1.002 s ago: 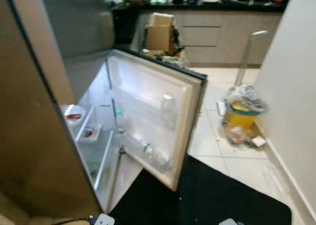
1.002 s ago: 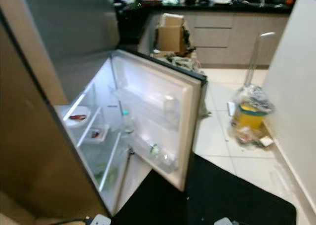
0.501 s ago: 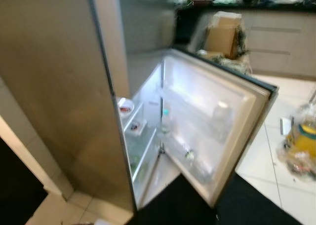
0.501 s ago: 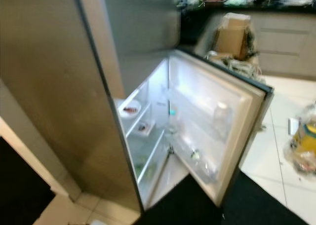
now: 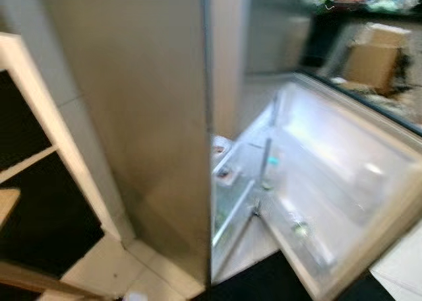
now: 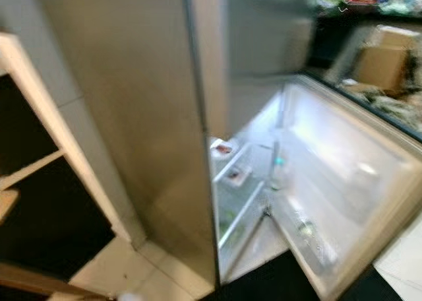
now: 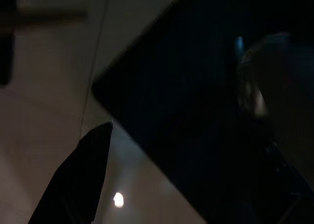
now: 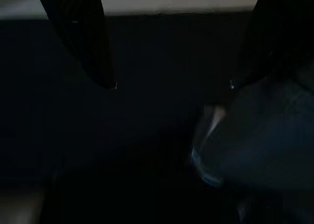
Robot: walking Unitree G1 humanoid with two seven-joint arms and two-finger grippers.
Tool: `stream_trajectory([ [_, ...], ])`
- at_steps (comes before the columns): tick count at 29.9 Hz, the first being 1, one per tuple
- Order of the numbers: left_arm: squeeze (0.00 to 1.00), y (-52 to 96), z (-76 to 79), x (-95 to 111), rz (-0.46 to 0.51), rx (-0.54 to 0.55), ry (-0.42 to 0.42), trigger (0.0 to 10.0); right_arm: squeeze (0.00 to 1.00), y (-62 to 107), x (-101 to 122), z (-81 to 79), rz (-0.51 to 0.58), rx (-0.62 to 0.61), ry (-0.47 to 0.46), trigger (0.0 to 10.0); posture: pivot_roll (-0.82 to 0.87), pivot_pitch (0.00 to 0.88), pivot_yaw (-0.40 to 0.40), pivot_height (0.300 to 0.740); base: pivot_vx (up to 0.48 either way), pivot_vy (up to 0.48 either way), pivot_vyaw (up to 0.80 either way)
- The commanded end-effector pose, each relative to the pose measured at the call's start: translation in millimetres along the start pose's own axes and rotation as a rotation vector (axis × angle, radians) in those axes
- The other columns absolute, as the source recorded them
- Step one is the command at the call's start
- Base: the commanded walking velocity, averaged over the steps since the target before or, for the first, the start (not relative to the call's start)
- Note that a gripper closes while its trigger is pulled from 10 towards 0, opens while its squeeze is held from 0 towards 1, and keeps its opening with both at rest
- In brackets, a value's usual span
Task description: Restocking fridge
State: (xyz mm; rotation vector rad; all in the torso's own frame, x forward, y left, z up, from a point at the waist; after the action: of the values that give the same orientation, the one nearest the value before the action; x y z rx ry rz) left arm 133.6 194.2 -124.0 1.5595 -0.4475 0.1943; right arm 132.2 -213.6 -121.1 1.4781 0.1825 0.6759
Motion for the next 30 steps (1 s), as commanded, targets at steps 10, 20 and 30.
stream_trajectory([
  [10,0.0,2.9,-6.6,-16,-0.033,0.035,0.058,10.0,0.0,-1.2,7,-5.1,0.002,0.053,0.057,10.0,-0.02,0.0,-0.009,0.74,0.0,0.0,0.77],
  [20,0.0,3.9,-5.9,-23,-0.05,0.035,0.058,10.0,0.0,-1.3,8,-6.3,0.005,0.065,0.057,10.0,-0.03,0.0,-0.004,0.74,0.0,0.0,0.77],
  [30,0.0,3.5,-10.5,-17,-0.033,0.055,0.075,10.0,0.0,-0.9,7,-7.5,0.011,0.086,0.048,10.0,-0.03,0.0,-0.003,0.74,0.0,0.0,0.77],
])
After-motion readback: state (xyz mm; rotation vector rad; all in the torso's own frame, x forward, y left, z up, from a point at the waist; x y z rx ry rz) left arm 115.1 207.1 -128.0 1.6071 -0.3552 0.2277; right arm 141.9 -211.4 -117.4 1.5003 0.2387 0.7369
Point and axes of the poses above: a point about 5 cm out from each wrist's last joint towards the gripper, its own y axis pointing back from the gripper into the wrist, its own x axis along the axis of the wrist's last joint, z = x × y, the point moved 2 cm from there along -y, pointing out of the wrist towards the gripper, and after that the axes turned 9 degrees about y, right-handed, at the moved point
